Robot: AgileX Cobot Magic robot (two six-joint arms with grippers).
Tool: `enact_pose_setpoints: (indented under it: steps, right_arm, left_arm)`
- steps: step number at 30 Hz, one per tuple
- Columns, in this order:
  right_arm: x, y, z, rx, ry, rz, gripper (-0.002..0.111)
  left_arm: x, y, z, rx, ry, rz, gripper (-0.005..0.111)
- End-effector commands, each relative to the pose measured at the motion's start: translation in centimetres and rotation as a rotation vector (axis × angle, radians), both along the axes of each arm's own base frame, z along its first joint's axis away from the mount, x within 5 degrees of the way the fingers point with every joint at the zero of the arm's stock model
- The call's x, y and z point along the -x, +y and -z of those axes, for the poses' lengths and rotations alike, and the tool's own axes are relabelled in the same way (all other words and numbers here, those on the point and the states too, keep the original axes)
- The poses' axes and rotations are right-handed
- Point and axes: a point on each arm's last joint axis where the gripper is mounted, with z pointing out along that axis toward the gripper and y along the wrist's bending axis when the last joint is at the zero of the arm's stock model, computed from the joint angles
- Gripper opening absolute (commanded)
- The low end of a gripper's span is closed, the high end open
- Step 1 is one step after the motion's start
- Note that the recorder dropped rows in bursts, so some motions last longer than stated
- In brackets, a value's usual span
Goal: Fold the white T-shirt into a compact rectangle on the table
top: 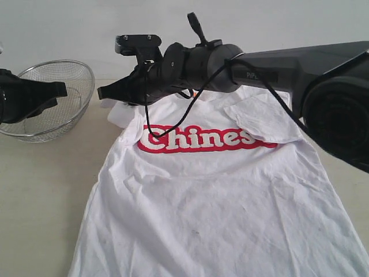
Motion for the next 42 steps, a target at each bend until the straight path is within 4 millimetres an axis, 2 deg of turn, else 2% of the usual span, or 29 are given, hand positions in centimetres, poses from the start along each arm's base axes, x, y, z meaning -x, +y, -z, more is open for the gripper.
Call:
enact_pose_setpoints:
  steps: [1,5,20,33,37,42]
  right_arm:
    - [0.2,-0.3,-1.8,-0.048,0.022,0.025,0.0]
    - [0.5,-0.3,-2.1,-0.038,0.05,0.006,0.0]
    - [1.5,-0.5,-0.6,-0.023,0.169,0.005,0.0]
    - [1.9,-0.7,0.5,-0.202,0.255,0.147,0.0]
    - [1.8,-0.7,0.5,-0.219,0.261,0.164,0.0]
    - [1.7,-1.7,-0.2,-0.243,0.258,0.204,0.0]
  left_arm:
    - [0.0,0.1,0.2,-0.009,0.006,0.001,0.005]
    - [0.0,0.1,0.2,-0.009,0.006,0.001,0.005]
    - [0.0,0.1,0.2,-0.009,0.006,0.001,0.005]
    - [0.0,0.1,0.3,-0.012,0.01,0.002,0.005]
    - [0.0,0.1,0.6,-0.02,0.019,0.005,0.005]
    - [-0.1,0.1,0.7,-0.012,0.021,0.003,0.005]
